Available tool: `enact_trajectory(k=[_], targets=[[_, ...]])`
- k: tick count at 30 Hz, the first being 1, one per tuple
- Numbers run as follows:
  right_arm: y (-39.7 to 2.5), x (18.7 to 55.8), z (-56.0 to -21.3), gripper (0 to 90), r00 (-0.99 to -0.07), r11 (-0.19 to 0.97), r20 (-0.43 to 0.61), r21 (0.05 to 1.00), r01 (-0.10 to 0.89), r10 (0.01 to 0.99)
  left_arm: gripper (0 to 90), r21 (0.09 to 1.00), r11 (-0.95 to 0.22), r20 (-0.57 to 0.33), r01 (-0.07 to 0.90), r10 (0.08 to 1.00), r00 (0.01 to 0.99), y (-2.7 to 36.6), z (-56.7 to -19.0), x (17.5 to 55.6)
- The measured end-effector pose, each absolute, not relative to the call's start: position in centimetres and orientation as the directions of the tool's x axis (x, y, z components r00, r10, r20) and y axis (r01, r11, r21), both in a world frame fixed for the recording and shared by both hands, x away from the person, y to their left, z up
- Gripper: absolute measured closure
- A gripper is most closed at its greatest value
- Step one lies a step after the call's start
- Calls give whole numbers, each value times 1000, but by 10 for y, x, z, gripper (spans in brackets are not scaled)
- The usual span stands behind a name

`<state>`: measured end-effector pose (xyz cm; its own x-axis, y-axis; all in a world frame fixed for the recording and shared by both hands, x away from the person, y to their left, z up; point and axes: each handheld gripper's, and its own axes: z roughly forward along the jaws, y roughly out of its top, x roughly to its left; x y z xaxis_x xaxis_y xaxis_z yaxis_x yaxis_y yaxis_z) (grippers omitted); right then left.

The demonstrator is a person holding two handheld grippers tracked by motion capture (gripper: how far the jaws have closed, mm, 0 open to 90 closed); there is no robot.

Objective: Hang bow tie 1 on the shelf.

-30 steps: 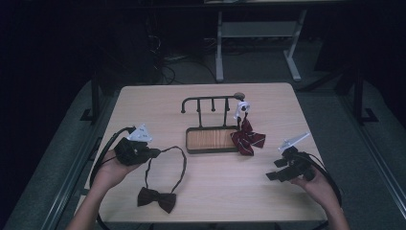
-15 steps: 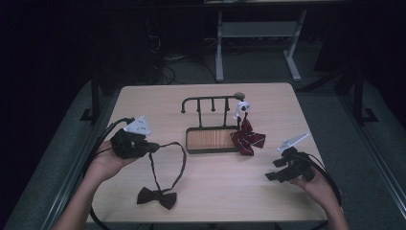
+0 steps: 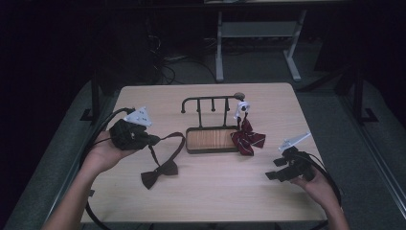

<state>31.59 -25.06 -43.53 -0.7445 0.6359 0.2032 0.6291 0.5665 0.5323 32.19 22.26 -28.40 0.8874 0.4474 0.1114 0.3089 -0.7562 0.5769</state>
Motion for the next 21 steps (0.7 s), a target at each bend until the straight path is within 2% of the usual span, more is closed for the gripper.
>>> enact_trajectory(k=[21], targets=[[-252,315,-432,310,-745,559,203,545,625,636,900,566,-759,93,321,445,891,210,-267,344]])
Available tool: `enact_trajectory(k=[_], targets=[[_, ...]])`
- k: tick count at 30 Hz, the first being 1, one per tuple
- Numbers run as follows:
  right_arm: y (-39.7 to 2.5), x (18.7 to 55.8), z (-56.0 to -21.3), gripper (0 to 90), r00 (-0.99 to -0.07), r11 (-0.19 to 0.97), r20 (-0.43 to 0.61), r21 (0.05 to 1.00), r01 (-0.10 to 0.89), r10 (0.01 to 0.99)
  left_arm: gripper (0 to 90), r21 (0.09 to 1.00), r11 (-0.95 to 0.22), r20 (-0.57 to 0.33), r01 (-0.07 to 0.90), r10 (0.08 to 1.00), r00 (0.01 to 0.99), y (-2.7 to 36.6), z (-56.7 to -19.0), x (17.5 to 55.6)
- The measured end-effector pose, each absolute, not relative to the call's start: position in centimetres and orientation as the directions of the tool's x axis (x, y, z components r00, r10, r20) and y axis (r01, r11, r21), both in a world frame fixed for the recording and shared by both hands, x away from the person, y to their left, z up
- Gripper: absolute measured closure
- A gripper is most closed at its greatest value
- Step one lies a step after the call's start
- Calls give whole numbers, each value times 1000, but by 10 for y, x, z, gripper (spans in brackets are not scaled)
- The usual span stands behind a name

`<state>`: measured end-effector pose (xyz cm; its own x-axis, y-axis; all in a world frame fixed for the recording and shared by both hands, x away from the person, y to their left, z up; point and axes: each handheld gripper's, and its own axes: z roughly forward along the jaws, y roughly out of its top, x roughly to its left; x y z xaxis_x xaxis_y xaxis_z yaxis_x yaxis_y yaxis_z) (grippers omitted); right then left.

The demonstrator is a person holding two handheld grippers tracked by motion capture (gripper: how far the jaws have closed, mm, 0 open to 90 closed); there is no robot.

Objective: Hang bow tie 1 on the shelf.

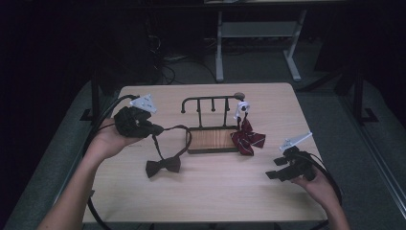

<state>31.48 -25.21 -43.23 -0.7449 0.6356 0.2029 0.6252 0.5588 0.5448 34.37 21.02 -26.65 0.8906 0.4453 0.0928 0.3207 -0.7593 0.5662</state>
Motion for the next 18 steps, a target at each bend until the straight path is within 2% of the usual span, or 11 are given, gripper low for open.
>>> enact_trajectory(k=[18], targets=[[-256,318,-434,311,-748,557,211,548,624,629,900,558,-763,107,327,457,883,199,-247,360]])
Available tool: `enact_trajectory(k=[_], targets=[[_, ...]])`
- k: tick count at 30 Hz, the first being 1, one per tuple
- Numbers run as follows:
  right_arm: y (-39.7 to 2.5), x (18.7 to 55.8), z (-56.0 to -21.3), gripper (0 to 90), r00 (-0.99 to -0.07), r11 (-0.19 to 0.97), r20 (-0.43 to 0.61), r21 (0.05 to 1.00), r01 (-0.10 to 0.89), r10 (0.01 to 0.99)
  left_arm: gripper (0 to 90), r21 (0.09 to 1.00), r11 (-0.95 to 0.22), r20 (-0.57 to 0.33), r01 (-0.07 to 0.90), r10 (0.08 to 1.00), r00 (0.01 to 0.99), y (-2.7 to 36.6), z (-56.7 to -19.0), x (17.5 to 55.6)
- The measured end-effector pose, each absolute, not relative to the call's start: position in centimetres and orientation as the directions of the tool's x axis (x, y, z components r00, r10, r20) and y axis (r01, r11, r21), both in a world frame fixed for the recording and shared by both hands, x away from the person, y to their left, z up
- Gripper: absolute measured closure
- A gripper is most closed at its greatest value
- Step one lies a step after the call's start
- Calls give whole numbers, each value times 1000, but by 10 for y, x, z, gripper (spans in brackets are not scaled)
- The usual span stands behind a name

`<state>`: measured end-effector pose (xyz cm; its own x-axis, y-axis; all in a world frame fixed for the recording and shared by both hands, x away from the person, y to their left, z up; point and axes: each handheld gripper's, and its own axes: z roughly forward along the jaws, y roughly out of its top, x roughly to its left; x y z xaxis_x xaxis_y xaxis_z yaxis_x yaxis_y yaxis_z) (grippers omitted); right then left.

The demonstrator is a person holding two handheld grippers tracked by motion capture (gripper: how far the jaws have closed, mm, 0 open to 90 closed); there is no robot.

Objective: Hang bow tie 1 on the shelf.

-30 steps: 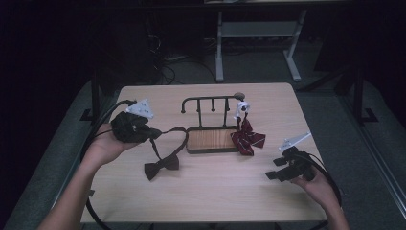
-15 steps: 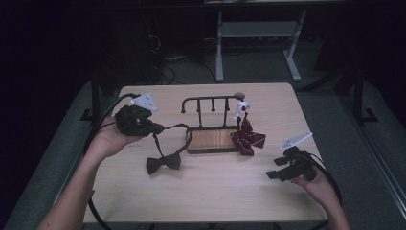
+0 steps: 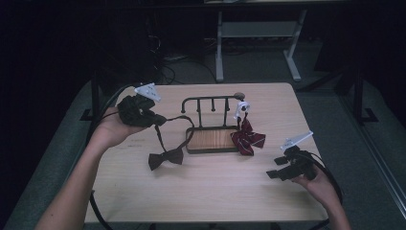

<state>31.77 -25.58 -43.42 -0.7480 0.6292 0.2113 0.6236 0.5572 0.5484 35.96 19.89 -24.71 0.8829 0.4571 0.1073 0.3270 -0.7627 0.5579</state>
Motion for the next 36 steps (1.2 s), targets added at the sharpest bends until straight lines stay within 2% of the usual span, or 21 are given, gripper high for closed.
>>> enact_trajectory(k=[21,36], targets=[[-254,318,-432,311,-754,564,202,552,615,625,900,531,-768,138,358,495,858,189,-234,382],[-257,317,-431,311,-749,559,202,551,620,631,900,504,-749,109,429,548,829,191,-242,410]])
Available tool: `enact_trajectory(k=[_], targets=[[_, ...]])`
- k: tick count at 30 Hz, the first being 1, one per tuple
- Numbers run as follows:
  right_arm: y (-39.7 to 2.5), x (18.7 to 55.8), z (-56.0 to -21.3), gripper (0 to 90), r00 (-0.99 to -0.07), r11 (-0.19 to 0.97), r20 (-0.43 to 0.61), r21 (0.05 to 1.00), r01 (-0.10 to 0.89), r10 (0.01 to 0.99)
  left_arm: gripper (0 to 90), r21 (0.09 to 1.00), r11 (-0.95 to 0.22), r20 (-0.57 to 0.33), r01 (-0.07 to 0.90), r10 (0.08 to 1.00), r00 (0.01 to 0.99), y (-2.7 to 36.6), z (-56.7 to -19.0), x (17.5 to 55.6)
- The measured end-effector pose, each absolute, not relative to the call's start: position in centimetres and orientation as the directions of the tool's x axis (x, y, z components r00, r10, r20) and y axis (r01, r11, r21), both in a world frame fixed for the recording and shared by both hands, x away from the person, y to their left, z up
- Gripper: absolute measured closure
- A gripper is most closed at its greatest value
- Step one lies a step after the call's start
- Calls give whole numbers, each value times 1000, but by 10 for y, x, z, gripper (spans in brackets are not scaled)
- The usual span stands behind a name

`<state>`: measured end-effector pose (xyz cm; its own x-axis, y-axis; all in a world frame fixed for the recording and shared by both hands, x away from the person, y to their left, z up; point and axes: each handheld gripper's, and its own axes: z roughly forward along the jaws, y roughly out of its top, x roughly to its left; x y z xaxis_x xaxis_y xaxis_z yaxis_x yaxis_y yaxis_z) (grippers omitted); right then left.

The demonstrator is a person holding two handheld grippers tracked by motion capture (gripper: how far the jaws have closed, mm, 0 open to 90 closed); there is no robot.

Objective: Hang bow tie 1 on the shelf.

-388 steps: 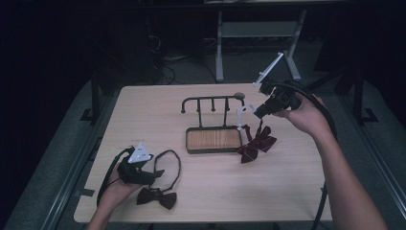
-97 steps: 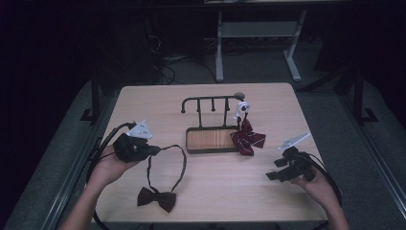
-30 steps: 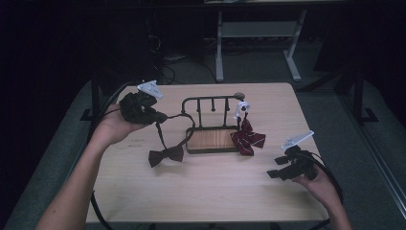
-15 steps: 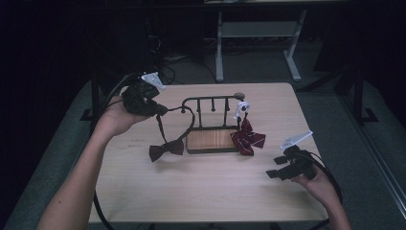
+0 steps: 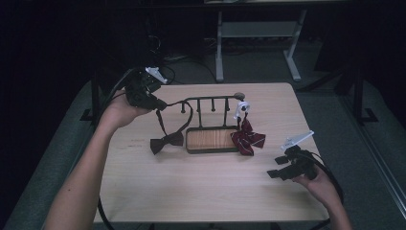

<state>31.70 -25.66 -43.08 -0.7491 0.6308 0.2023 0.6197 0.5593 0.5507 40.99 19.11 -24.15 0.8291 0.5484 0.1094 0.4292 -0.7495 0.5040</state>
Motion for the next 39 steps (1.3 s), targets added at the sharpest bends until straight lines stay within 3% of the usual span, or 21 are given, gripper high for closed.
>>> enact_trajectory(k=[29,39], targets=[[-258,316,-430,311,-751,560,200,554,616,629,896,411,-770,147,488,585,798,184,-264,431],[-259,316,-430,310,-746,556,204,550,623,634,819,397,-779,144,485,575,806,183,-270,429]])
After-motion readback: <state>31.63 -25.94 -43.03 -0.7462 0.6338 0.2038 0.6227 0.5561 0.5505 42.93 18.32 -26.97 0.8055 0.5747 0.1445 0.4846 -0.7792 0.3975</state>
